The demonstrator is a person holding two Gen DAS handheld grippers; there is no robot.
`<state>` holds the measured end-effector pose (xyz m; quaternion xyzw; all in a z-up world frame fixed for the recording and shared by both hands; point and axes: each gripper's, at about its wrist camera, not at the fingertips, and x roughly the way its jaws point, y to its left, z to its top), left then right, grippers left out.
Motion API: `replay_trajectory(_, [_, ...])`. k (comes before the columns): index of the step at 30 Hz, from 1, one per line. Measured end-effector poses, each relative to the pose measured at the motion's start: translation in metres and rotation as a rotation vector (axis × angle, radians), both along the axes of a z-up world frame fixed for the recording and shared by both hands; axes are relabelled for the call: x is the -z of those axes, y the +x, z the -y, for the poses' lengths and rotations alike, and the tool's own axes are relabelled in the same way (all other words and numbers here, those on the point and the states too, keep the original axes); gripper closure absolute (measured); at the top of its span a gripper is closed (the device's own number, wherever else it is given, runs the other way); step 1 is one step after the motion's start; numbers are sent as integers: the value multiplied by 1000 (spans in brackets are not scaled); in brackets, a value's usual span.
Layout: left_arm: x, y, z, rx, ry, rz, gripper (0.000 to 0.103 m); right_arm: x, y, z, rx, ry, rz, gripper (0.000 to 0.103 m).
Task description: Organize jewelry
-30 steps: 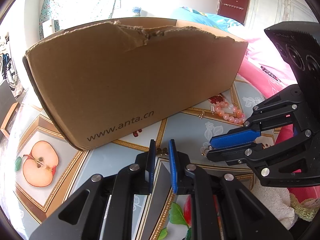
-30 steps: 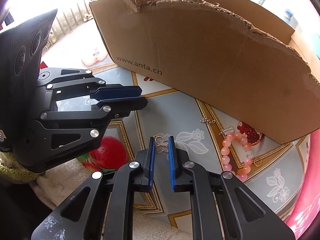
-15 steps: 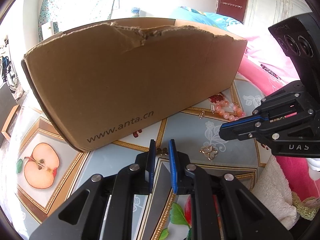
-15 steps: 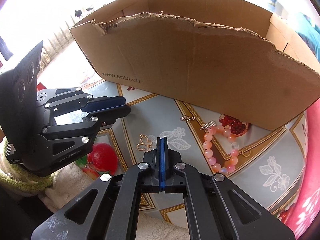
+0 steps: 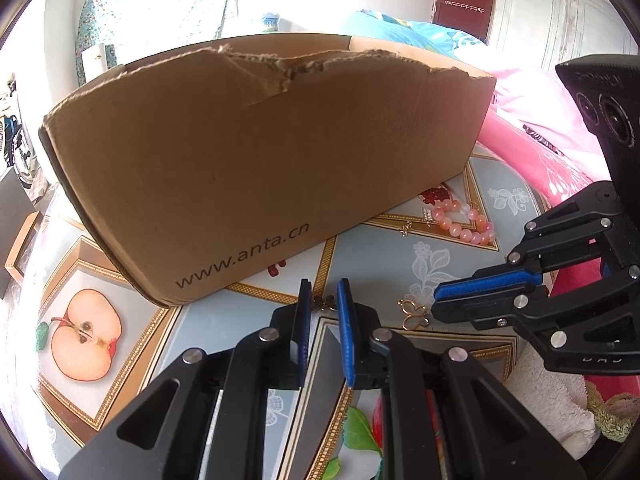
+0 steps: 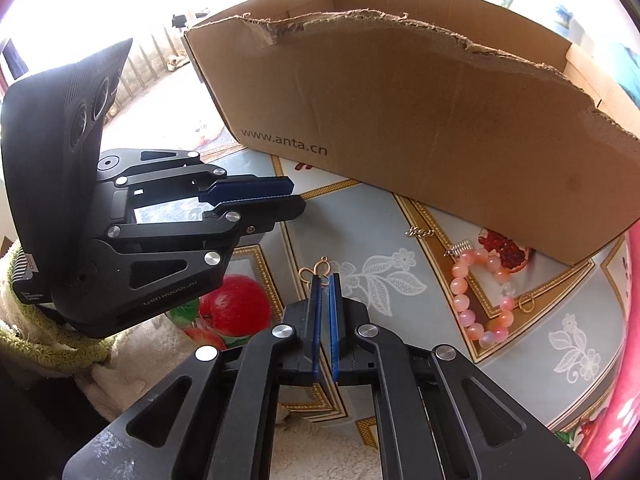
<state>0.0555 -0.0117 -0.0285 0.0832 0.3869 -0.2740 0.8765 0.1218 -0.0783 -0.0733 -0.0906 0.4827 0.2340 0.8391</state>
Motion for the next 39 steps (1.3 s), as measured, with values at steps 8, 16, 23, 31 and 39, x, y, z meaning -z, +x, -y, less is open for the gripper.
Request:
replay_trajectory(8, [0, 2, 0, -8, -3, -14, 90, -3, -9, -2, -50, 0, 67, 82])
replay_trajectory(16, [-1, 6, -3, -9, -9, -25, 90, 3, -27, -13, -49, -33, 112, 90])
replay_trajectory(23, [-1, 7, -4, -8, -7, -23, 90, -8, -16, 5, -31, -3, 97, 103])
replay_trajectory(31, [-1, 7, -5, -9, -2, -21, 90, -21, -13, 16, 14, 18, 89, 103])
replay_trajectory(39, [0, 7, -2, -10, 4, -18, 90, -30, -24, 30, 45, 37, 62, 101])
